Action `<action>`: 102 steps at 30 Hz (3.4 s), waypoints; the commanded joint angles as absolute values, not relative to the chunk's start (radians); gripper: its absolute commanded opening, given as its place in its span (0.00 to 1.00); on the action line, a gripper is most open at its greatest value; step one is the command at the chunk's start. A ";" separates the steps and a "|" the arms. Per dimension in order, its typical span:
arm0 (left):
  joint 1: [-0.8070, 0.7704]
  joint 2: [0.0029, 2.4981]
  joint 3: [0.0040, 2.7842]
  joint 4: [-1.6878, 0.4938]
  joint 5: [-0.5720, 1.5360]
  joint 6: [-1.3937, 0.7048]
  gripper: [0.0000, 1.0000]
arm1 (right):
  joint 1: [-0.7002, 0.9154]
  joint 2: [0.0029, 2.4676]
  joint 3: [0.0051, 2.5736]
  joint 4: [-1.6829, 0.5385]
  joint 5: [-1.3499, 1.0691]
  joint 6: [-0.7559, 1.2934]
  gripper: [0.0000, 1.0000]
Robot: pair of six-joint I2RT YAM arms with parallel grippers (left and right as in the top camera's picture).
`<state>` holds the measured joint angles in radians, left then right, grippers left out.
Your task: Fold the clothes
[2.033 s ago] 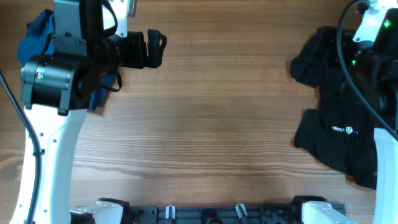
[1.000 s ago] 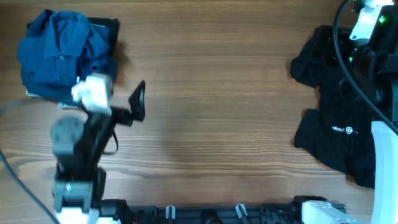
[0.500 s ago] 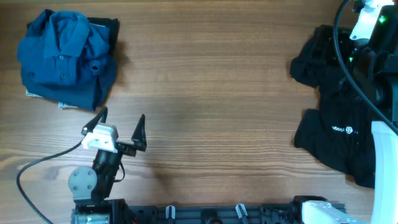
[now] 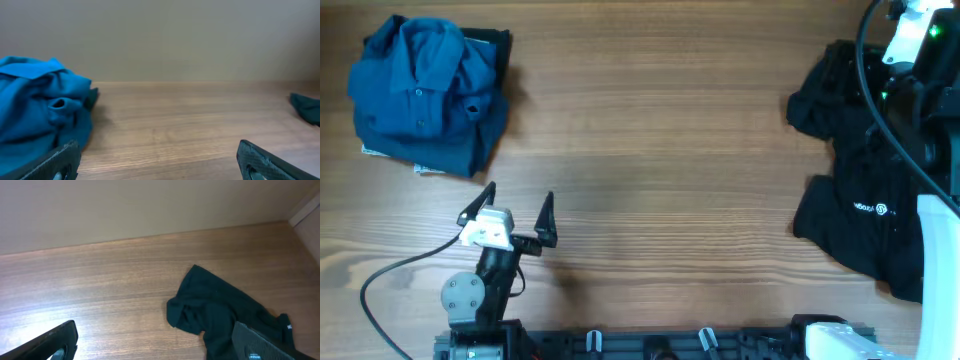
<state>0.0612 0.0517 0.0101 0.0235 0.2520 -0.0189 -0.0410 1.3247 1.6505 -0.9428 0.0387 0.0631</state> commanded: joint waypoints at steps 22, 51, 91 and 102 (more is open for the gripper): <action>0.058 0.008 0.006 -0.064 0.159 -0.068 1.00 | -0.046 1.332 1.661 -0.943 0.060 0.078 1.00; 0.058 0.009 0.006 -0.063 0.159 -0.068 1.00 | -0.046 1.245 1.660 -0.943 0.068 0.052 1.00; 0.058 0.009 0.006 -0.063 0.159 -0.067 1.00 | -0.042 0.041 0.034 0.155 -0.163 0.162 1.00; 0.058 0.009 0.006 -0.063 0.159 -0.068 1.00 | -0.043 0.003 0.005 0.006 -0.120 0.180 1.00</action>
